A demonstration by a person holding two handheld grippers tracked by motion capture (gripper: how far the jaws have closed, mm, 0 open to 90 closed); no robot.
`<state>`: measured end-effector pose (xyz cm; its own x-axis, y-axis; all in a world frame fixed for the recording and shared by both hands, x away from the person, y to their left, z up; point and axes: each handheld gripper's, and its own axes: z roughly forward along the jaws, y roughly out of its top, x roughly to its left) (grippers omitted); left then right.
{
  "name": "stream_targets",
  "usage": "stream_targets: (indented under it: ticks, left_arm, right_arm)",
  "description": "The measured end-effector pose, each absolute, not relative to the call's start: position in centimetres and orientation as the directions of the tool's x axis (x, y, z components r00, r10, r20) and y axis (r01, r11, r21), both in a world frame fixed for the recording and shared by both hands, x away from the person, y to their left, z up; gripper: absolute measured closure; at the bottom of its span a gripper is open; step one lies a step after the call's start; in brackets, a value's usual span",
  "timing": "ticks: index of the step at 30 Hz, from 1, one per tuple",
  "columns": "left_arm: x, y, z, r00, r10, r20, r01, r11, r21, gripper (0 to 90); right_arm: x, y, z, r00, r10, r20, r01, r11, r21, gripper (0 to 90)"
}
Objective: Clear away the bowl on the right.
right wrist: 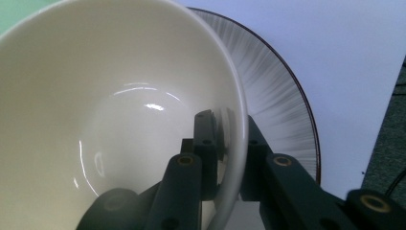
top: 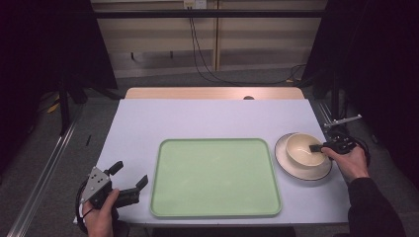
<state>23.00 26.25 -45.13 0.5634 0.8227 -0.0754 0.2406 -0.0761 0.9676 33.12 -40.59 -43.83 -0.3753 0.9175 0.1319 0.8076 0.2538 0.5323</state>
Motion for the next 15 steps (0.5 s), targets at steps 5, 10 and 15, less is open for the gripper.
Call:
stream_targets:
  ticks: [5,10,15]
  left_arm:
    - [22.98,26.26,-45.14,0.566,0.820,-0.081,0.242,-0.072,0.968,1.4]
    - [22.97,26.28,-45.14,0.564,0.822,-0.080,0.242,-0.072,0.968,1.4]
    - [22.97,26.29,-45.14,0.564,0.822,-0.079,0.242,-0.073,0.968,1.4]
  right_arm:
    - [33.22,-39.99,-43.48,-0.378,0.916,0.133,0.805,0.255,0.535,84.1]
    - [33.27,-40.28,-43.56,-0.382,0.907,0.179,0.807,0.233,0.542,84.3]
    - [33.23,-40.51,-43.68,-0.367,0.908,0.200,0.809,0.206,0.550,84.3]
